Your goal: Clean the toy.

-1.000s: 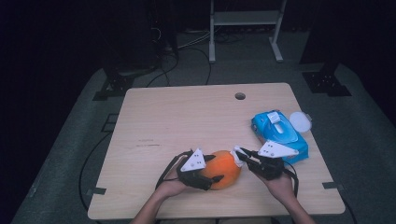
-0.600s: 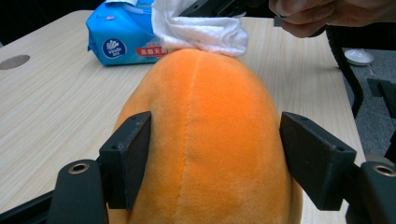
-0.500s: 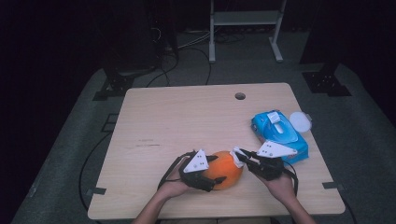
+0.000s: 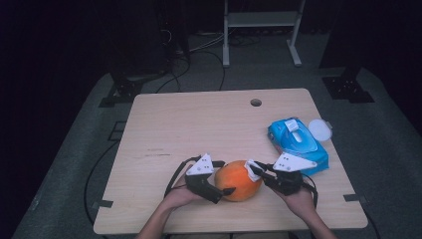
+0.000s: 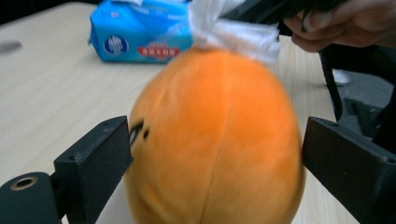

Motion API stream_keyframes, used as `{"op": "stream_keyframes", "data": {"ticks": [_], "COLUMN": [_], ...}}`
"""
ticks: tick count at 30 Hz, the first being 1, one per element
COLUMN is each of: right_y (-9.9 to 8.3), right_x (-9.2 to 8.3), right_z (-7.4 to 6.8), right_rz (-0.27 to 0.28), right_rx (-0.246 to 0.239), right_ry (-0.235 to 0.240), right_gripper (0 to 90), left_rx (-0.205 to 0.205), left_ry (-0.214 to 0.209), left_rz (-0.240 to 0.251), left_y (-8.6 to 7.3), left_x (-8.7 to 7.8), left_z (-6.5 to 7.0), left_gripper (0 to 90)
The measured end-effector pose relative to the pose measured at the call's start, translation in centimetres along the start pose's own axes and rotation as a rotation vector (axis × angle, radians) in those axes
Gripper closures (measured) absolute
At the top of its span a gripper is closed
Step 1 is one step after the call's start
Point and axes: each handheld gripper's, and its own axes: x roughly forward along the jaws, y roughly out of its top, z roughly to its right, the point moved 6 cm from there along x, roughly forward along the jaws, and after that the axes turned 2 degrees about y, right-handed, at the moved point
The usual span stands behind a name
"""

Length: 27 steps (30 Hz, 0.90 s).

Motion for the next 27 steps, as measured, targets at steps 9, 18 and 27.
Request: {"op": "stream_keyframes", "data": {"ticks": [9, 18, 27], "right_y": [-0.4, 1.0, 3.6], "right_x": [-0.3, -1.1, -1.2], "right_z": [0.9, 1.3, -2.6], "right_rz": [0.012, 0.131, 0.171], "right_rx": [0.075, 0.212, 0.116], "right_ry": [0.020, 0.071, 0.140], "right_gripper": [78.9, 79.5, 79.9], "left_rx": [0.005, -0.006, 0.029], "left_ry": [0.002, 0.027, 0.055], "left_rz": [0.010, 0.131, 0.059], "left_y": [-0.5, 3.5, 3.3], "left_x": [0.3, -2.3, -1.6], "left_z": [0.0, 0.8, 1.3], "left_gripper": [26.3, 34.6, 34.7]}}
